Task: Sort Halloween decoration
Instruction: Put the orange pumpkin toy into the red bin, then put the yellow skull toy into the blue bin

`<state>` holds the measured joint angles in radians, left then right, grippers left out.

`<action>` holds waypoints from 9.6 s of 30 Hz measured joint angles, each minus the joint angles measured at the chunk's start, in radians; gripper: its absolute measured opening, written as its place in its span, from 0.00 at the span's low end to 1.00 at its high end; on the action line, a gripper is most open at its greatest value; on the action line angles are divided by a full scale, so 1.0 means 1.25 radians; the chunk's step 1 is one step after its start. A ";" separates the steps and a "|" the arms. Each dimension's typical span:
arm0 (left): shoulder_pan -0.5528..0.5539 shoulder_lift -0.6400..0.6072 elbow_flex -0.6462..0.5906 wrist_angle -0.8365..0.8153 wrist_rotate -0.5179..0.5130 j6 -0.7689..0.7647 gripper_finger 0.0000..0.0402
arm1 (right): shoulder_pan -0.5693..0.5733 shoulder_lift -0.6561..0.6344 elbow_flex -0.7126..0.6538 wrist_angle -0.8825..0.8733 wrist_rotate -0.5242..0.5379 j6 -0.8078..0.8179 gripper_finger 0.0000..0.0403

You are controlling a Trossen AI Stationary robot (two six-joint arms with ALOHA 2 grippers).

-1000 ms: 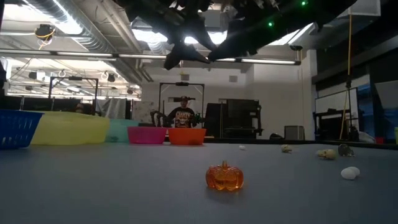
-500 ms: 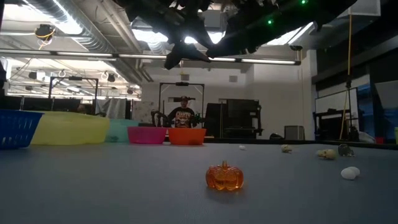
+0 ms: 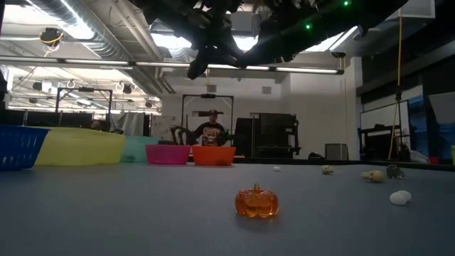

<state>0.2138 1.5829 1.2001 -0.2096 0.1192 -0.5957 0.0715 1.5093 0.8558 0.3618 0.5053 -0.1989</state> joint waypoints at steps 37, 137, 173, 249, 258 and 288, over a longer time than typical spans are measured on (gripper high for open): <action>0.046 -0.009 0.000 -0.103 0.117 0.052 0.09 | 0.001 -0.104 0.002 -0.101 -0.044 0.010 0.58; -0.752 -0.012 0.000 -0.639 -0.130 -0.652 0.46 | 0.000 -0.213 0.001 -0.507 -0.157 0.174 0.58; -0.523 -0.012 0.000 -0.610 -0.214 -0.185 0.46 | -0.073 -0.014 0.000 -0.787 -0.355 0.227 0.58; -0.523 -0.012 0.000 -0.591 -0.236 -0.185 0.46 | -0.189 0.117 0.001 -0.701 -0.428 0.092 0.16; -0.524 -0.012 0.000 -0.577 -0.271 -0.185 0.46 | -0.189 0.119 -0.001 -0.628 -0.517 0.092 0.15; -0.483 -0.012 0.000 -0.142 -0.567 0.515 0.46 | -0.187 0.117 0.001 0.043 -0.964 0.448 0.15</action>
<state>-0.3898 1.5684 1.2003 -0.3877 -0.5897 0.0476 -0.1627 1.6562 0.8566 0.4158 -0.6994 0.3605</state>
